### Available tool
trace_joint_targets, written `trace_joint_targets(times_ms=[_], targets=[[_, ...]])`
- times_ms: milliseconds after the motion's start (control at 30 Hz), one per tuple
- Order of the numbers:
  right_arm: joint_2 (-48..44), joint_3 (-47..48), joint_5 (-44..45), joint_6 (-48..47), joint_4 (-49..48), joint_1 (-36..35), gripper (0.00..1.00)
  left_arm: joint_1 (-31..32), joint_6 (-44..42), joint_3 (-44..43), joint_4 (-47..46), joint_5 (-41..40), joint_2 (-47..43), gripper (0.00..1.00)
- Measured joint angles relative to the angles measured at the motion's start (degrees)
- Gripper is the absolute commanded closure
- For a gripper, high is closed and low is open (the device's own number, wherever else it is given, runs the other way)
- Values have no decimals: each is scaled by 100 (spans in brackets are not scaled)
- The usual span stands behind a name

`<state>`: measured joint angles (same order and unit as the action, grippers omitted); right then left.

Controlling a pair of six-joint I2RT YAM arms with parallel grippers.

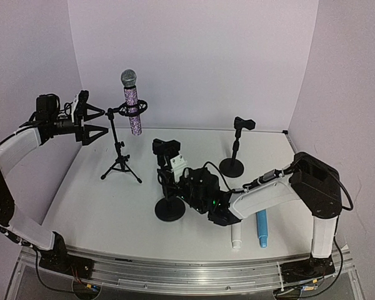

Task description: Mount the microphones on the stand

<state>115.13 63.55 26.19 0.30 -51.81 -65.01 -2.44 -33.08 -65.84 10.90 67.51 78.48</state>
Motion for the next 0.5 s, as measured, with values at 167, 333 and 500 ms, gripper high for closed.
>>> trace_joint_targets(times_ms=[167,333,500], targets=[[-29,-234,376,-38,-299,-264,100,166,134,10,-122,-15,-84,3],[28,-471,682,-182,-842,-296,98,358,193,70,-201,-56,-109,3],[92,-609,766,-227,-1177,-334,64,545,176,74,-195,-140,-118,3]])
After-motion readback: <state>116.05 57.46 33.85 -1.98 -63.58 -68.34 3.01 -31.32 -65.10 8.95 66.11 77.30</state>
